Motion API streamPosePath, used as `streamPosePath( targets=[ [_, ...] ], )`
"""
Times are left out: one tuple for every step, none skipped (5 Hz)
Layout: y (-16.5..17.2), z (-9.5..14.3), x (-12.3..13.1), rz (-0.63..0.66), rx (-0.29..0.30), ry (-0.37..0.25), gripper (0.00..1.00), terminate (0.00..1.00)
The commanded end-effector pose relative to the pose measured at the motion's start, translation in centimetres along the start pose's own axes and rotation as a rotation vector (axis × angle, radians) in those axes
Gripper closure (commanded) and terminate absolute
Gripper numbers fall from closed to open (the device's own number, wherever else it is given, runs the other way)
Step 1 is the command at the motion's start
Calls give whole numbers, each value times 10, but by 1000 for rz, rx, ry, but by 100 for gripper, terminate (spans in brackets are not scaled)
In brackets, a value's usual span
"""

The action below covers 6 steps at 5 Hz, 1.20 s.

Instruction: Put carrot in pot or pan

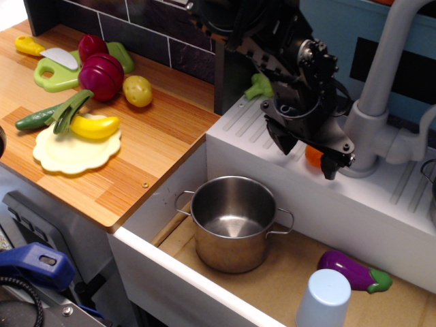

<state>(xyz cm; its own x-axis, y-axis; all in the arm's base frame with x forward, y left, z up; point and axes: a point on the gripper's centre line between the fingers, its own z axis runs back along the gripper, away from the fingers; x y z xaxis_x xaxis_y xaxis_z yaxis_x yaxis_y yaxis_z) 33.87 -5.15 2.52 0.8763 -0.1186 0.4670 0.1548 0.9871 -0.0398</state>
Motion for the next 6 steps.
streamPosePath(
  targets=[
    [5, -2, 7, -3, -8, -55, 0, 0],
    [5, -7, 8, -2, -17, -59, 0, 0],
    [3, -14, 10, 11, -36, -62, 0, 0],
    [0, -18, 13, 13, -41, -67, 0, 0],
    [0, -21, 15, 38, -38, -53, 100, 0],
    [-5, -16, 10, 60, -18, -49, 100, 0]
  ],
)
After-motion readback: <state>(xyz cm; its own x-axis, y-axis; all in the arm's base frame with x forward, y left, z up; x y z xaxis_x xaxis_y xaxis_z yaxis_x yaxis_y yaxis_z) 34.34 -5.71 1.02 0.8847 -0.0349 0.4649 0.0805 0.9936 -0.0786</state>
